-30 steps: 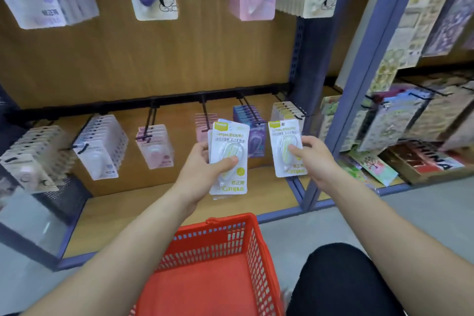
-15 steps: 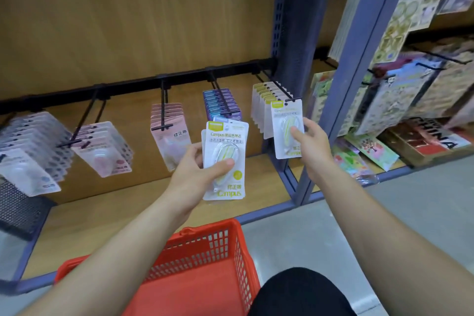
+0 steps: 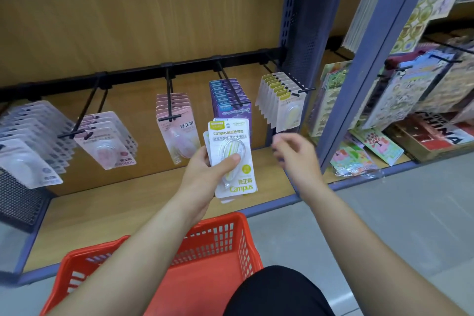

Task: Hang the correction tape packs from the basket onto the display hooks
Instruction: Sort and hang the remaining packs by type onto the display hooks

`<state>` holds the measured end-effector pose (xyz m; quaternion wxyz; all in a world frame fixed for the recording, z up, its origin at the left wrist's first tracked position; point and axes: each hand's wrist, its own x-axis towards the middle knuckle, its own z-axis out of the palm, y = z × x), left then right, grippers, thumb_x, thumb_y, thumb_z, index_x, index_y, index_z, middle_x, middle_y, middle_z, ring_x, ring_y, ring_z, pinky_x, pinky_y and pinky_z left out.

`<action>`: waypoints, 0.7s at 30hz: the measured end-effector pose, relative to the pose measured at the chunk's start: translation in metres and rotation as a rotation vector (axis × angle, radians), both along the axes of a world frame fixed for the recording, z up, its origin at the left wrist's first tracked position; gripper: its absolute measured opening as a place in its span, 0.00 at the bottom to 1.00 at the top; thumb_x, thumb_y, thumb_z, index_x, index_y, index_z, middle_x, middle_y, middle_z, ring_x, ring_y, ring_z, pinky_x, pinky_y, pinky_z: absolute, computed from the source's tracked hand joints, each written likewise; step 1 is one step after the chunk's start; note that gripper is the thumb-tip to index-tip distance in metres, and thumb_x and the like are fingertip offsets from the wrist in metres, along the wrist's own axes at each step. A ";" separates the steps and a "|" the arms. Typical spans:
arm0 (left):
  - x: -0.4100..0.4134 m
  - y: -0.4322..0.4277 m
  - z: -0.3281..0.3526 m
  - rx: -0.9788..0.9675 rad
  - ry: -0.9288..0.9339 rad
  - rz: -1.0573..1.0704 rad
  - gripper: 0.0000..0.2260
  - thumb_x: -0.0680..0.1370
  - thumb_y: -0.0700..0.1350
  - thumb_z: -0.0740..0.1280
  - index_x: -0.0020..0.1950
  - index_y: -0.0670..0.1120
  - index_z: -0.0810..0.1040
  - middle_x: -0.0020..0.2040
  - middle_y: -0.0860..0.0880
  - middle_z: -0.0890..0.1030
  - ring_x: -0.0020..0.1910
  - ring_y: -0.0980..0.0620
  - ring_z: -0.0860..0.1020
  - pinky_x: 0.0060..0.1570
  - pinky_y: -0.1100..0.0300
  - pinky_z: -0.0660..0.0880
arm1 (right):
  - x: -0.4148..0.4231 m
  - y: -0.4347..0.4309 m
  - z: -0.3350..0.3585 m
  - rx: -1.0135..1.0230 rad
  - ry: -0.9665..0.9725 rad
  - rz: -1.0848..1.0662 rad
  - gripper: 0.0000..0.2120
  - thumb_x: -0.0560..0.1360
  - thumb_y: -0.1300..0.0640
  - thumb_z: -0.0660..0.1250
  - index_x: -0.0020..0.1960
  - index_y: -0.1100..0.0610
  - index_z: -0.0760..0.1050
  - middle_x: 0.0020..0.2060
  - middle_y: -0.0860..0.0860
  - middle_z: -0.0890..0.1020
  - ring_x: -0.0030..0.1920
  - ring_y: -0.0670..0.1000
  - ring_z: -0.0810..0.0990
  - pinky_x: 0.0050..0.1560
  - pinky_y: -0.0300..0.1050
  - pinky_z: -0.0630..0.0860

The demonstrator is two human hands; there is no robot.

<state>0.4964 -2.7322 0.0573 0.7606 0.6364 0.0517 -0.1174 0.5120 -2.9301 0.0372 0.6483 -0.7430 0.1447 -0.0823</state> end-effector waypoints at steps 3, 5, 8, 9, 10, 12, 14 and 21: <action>0.001 0.001 -0.006 -0.006 -0.018 0.004 0.17 0.78 0.39 0.72 0.67 0.45 0.77 0.59 0.46 0.85 0.57 0.42 0.85 0.55 0.38 0.81 | -0.033 0.031 0.000 0.125 -0.039 0.304 0.08 0.79 0.53 0.72 0.58 0.52 0.81 0.53 0.49 0.86 0.53 0.51 0.86 0.53 0.48 0.83; 0.002 0.002 -0.009 -0.016 -0.027 0.008 0.17 0.78 0.38 0.72 0.66 0.44 0.77 0.59 0.46 0.86 0.57 0.42 0.84 0.57 0.39 0.81 | -0.039 0.041 -0.003 0.087 -0.067 0.321 0.14 0.75 0.54 0.76 0.60 0.51 0.80 0.54 0.45 0.86 0.54 0.47 0.85 0.53 0.45 0.83; 0.003 0.000 -0.014 -0.027 -0.022 0.028 0.19 0.78 0.38 0.72 0.68 0.42 0.75 0.60 0.44 0.85 0.59 0.42 0.84 0.61 0.38 0.79 | -0.039 0.051 -0.006 0.057 -0.058 0.242 0.17 0.71 0.56 0.80 0.58 0.51 0.79 0.51 0.42 0.86 0.53 0.44 0.84 0.51 0.44 0.83; 0.003 -0.001 -0.015 -0.029 -0.022 0.037 0.21 0.77 0.39 0.74 0.68 0.42 0.74 0.61 0.44 0.85 0.60 0.42 0.83 0.62 0.37 0.78 | -0.038 0.052 -0.008 0.053 -0.050 0.222 0.17 0.71 0.56 0.80 0.56 0.52 0.79 0.50 0.43 0.86 0.53 0.45 0.84 0.52 0.46 0.83; 0.003 -0.003 -0.015 -0.034 -0.024 0.046 0.24 0.76 0.42 0.76 0.69 0.42 0.73 0.61 0.44 0.84 0.60 0.42 0.83 0.63 0.37 0.78 | -0.036 0.054 -0.010 0.056 -0.047 0.209 0.16 0.72 0.56 0.80 0.56 0.52 0.79 0.50 0.44 0.86 0.53 0.46 0.84 0.53 0.48 0.83; 0.005 -0.004 -0.014 -0.050 -0.016 0.055 0.29 0.73 0.49 0.77 0.71 0.44 0.71 0.62 0.45 0.84 0.60 0.43 0.84 0.61 0.36 0.78 | -0.034 0.054 -0.012 0.108 -0.054 0.179 0.15 0.74 0.56 0.78 0.56 0.53 0.76 0.51 0.47 0.86 0.53 0.47 0.85 0.54 0.48 0.82; 0.008 -0.003 -0.016 -0.054 -0.010 0.070 0.25 0.78 0.47 0.74 0.72 0.44 0.70 0.63 0.45 0.84 0.59 0.43 0.84 0.60 0.36 0.79 | -0.032 0.052 -0.013 0.201 -0.059 0.139 0.14 0.77 0.58 0.75 0.58 0.55 0.74 0.52 0.50 0.87 0.53 0.49 0.86 0.54 0.48 0.82; 0.017 0.008 -0.023 0.029 -0.052 0.048 0.22 0.78 0.44 0.73 0.71 0.48 0.73 0.64 0.47 0.83 0.63 0.42 0.82 0.65 0.35 0.75 | -0.030 0.042 -0.014 0.332 -0.043 0.090 0.15 0.79 0.59 0.72 0.62 0.57 0.71 0.54 0.53 0.87 0.52 0.52 0.87 0.45 0.47 0.84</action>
